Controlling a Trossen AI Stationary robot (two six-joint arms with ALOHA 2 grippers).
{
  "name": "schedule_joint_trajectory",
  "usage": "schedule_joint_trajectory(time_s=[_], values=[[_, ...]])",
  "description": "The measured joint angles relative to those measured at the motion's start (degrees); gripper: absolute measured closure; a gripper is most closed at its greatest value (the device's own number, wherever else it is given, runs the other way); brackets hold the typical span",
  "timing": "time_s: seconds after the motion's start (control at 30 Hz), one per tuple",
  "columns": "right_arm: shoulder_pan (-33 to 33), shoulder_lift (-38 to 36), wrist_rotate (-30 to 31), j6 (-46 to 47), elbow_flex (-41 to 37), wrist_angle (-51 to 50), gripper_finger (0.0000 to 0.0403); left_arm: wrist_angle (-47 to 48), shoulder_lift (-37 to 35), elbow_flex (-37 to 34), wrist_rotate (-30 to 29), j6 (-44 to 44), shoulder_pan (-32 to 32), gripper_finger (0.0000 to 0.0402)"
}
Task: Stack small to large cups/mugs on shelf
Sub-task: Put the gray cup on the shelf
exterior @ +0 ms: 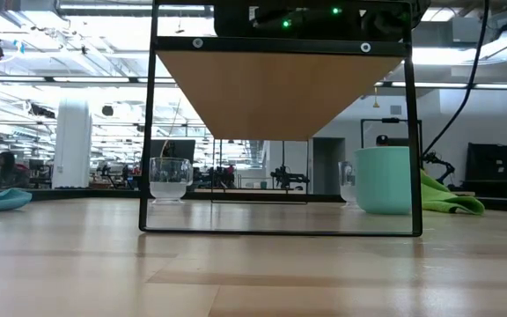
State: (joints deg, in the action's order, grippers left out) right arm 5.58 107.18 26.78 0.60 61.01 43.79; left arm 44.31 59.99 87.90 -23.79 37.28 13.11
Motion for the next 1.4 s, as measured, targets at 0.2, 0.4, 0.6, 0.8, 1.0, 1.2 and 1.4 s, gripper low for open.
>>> schedule_joint_trajectory(time_s=[0.2,0.4,0.6,0.8,1.0,1.2,1.4], values=[[-0.1,0.0,0.0,1.3,0.0,-0.1,0.0223,0.0,0.0,0.0,0.0,0.0,0.0,0.0251],[0.5,0.0,0.0,1.5,0.0,-0.1,0.0171,0.0,0.0,0.0,0.0,0.2,0.0,0.0251],[1.9,0.0,0.3,1.4,0.0,-0.1,0.0153,0.0,0.0,0.0,0.0,0.5,0.0,0.0251],[2.8,0.0,0.3,1.4,0.0,-0.1,0.0154,0.0,0.0,0.0,-0.1,0.5,0.0,0.0251],[2.9,0.0,1.7,1.5,0.0,-1.9,0.0154,0.0,0.0,0.0,-0.1,0.9,0.0,0.0251],[2.6,0.0,1.8,3.8,0.0,-3.5,0.0146,0.0,0.0,0.0,-0.1,1.1,0.0,0.0251],[3.2,0.0,1.8,3.9,0.0,-3.5,0.0127,0.0,0.0,0.0,-0.3,1.0,0.0,0.0251]])
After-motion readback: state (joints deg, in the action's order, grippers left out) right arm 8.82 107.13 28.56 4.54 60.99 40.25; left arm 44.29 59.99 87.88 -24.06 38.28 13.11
